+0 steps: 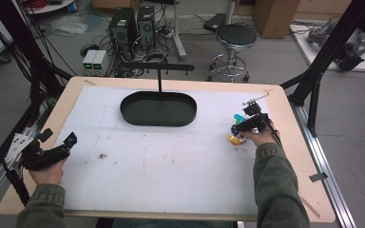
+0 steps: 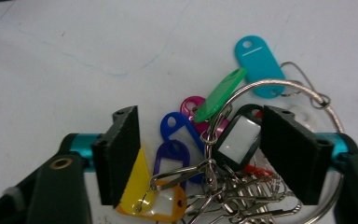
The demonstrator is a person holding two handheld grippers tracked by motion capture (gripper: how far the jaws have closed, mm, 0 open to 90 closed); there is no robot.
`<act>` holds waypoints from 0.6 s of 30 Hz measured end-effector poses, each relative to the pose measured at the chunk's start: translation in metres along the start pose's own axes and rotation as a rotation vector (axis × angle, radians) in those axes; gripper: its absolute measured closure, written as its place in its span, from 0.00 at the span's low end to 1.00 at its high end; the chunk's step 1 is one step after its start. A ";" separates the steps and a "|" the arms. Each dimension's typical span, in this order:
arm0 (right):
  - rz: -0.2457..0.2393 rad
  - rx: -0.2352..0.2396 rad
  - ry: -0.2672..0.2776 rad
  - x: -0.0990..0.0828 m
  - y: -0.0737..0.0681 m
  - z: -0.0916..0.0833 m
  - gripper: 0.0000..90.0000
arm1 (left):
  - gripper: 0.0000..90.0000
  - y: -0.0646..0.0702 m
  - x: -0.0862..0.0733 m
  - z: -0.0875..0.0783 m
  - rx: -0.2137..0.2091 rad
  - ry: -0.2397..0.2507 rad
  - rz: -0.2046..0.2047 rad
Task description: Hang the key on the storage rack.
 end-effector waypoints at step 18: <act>0.044 0.023 -0.044 -0.002 0.008 0.010 0.85 | 0.02 0.001 -0.002 0.002 -0.011 -0.013 0.000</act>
Point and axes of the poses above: each handheld gripper's, and its own axes: z roughly forward along the jaws, x roughly out of its top, y roughly to its right, the point moved 1 cm from there along z, roughly forward along the jaws, and after that the axes turned 14 degrees about -z, right-handed, at the moved point
